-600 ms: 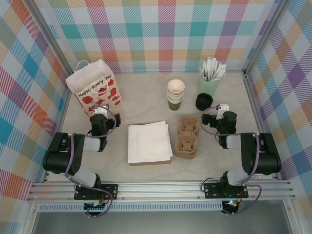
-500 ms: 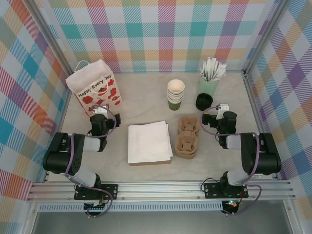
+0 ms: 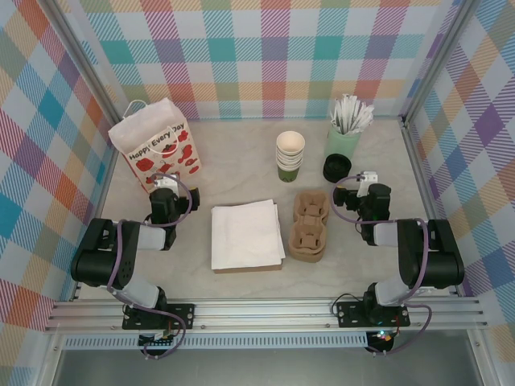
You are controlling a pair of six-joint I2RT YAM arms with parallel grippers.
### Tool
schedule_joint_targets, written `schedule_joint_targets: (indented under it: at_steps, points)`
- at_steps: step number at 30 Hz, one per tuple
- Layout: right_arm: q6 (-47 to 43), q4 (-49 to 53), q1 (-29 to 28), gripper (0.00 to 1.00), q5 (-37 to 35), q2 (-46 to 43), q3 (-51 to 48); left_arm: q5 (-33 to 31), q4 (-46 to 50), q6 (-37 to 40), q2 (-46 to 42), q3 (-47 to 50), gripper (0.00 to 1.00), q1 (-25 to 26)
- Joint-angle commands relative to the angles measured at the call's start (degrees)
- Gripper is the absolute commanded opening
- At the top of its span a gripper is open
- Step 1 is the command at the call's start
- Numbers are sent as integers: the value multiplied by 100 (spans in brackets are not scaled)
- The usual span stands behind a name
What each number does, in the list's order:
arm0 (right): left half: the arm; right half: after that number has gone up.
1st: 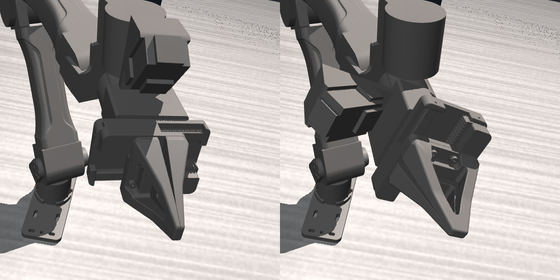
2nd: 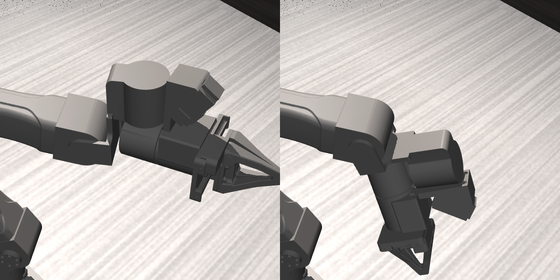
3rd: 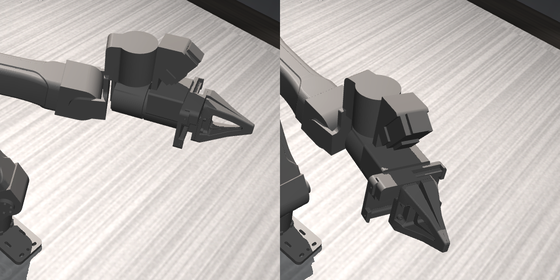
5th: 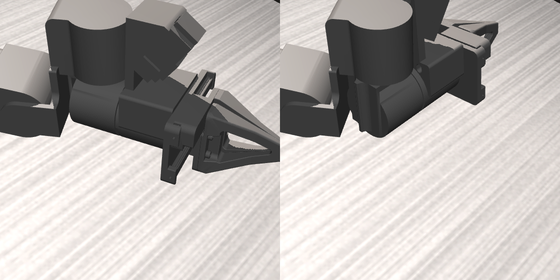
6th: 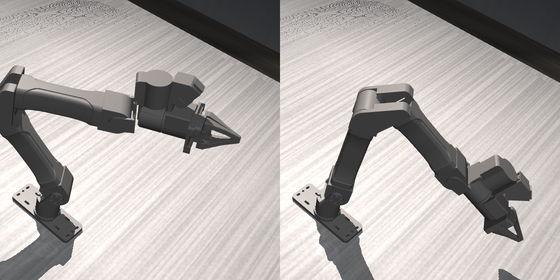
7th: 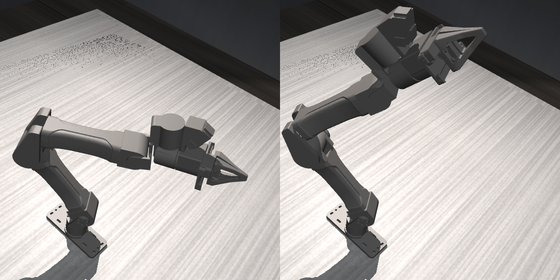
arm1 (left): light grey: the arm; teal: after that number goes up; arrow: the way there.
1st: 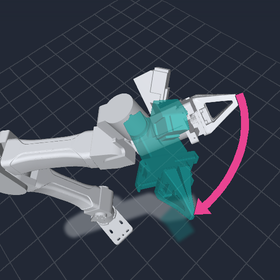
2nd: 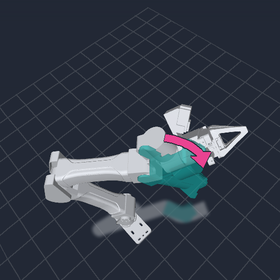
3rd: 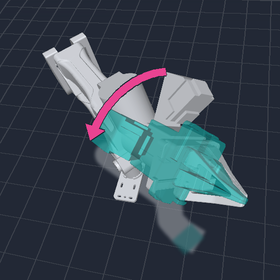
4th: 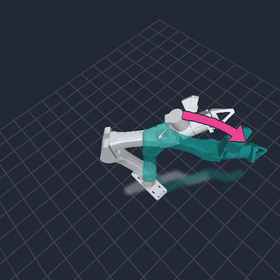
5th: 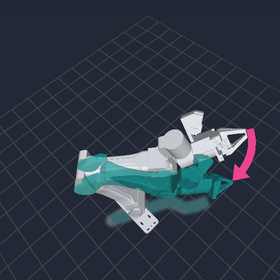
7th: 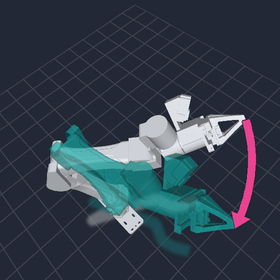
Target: Pack the takeout coffee
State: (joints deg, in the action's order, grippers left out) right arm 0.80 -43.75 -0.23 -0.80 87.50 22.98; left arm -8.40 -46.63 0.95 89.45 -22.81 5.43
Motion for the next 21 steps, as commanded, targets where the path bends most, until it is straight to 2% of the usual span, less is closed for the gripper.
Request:
schedule_joint_targets:
  at_steps: [1, 5, 7, 11, 14, 17, 21]
  points:
    - [-9, -196, -22, 100, 97, -5, 101, 66, -14, 31, 29, -101, 100, -94]
    - [-9, -191, -18, 100, 95, -8, 101, 52, -46, 28, 0, -84, 100, -95]
    - [-9, -194, -21, 100, 97, -8, 101, -168, 274, -77, -315, -137, 100, -95]
    - [-5, -191, -19, 100, 104, -7, 101, -345, 2141, -302, -1458, -696, 100, -95]
    - [-1, -179, -20, 100, 108, -10, 110, -75, 3581, -800, -2163, -1294, 100, -88]
    - [2, -123, -21, 100, 95, -26, 129, 316, 5220, -1475, -2460, -2051, 100, -75]
    - [51, 1288, -19, 100, 21, -550, 589, 968, 7089, -2002, -2546, -2785, 100, 179]
